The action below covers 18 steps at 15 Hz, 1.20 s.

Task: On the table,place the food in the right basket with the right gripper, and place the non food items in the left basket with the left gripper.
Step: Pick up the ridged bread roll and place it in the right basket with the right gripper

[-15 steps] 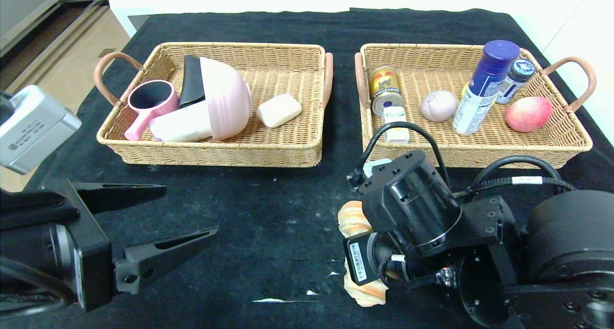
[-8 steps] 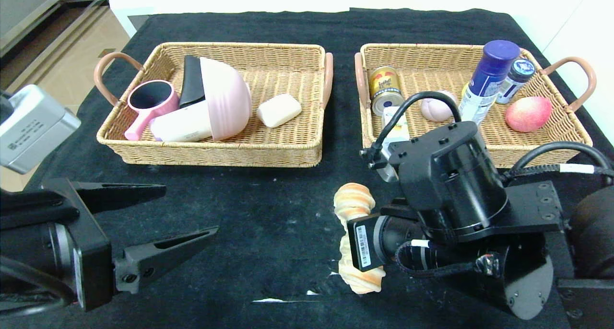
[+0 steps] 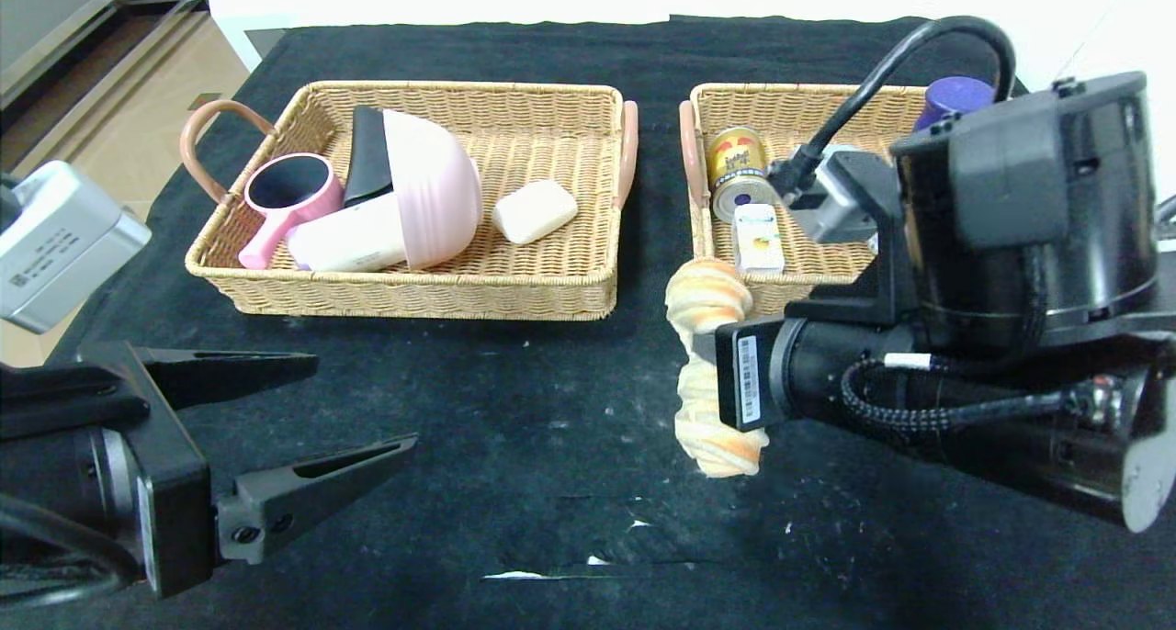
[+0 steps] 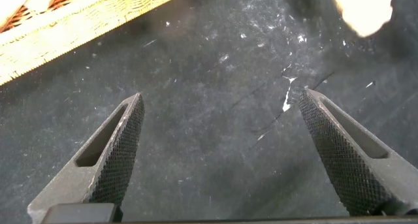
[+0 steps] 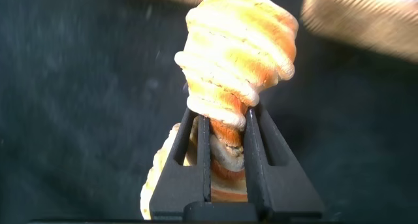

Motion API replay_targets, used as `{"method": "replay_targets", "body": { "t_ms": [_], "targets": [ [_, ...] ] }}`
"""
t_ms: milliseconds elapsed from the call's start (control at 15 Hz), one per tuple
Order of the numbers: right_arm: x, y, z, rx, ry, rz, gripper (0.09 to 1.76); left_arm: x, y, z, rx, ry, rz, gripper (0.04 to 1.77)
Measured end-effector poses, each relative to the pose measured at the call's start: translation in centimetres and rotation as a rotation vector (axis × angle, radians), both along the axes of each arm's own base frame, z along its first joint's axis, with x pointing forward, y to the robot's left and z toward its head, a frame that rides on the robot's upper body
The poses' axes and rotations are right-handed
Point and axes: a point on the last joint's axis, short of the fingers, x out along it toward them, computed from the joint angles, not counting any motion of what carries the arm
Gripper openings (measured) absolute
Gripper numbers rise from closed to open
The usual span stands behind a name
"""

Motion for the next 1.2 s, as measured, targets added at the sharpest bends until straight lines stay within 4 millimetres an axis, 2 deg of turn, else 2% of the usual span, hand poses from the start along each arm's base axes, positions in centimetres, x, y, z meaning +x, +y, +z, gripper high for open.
{"method": "replay_targets", "body": {
  "t_ms": [600,933,1200],
  "targets": [
    [4.5,-5.7,6.7,0.092,-0.186,-0.025,0.38,0.0,0.0,0.0,0.0,0.002,-0.007,1.72],
    [7.7,-7.4,8.2,0.069,-0.264,-0.022,0.38,-0.1,-0.1,0.0,-0.006,0.002,-0.021,1.72],
    [10.5,-8.0,8.3,0.047,-0.296,-0.023,0.38,-0.1,-0.1,-0.1,-0.006,0.003,-0.021,1.72]
  ]
}}
